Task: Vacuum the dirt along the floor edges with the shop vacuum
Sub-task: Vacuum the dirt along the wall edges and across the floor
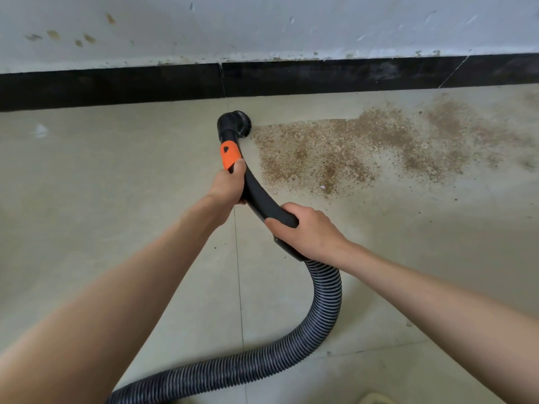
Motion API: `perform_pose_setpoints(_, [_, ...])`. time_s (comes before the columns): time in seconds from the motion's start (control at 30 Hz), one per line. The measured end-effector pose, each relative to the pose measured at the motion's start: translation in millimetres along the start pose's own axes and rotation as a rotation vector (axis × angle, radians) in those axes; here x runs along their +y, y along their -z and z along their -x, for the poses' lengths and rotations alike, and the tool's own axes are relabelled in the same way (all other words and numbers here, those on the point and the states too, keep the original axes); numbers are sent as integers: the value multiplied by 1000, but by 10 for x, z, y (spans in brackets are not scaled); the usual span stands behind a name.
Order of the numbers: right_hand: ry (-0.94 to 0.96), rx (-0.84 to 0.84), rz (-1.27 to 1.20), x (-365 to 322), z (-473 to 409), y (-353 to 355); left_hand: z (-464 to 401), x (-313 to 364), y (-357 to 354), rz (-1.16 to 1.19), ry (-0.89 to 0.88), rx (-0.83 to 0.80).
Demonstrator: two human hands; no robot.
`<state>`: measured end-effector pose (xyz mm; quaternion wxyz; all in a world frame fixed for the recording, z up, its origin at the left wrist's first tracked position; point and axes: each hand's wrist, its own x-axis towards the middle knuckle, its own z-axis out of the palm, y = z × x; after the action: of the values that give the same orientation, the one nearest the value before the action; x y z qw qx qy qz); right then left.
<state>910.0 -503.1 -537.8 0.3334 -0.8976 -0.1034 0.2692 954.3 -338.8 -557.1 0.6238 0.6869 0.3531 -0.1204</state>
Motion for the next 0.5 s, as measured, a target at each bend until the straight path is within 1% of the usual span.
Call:
perform_pose_setpoints(0.17, [-40, 38, -56, 187, 56, 141, 36, 111, -331, -65, -34, -31])
perform_pose_setpoints(0.33, [-88, 94, -138, 579, 175, 427, 49, 210, -892, -145, -77, -115])
perform_pose_setpoints(0.5, [-160, 198, -171, 989, 274, 711, 60, 333, -1522, -251, -102, -218])
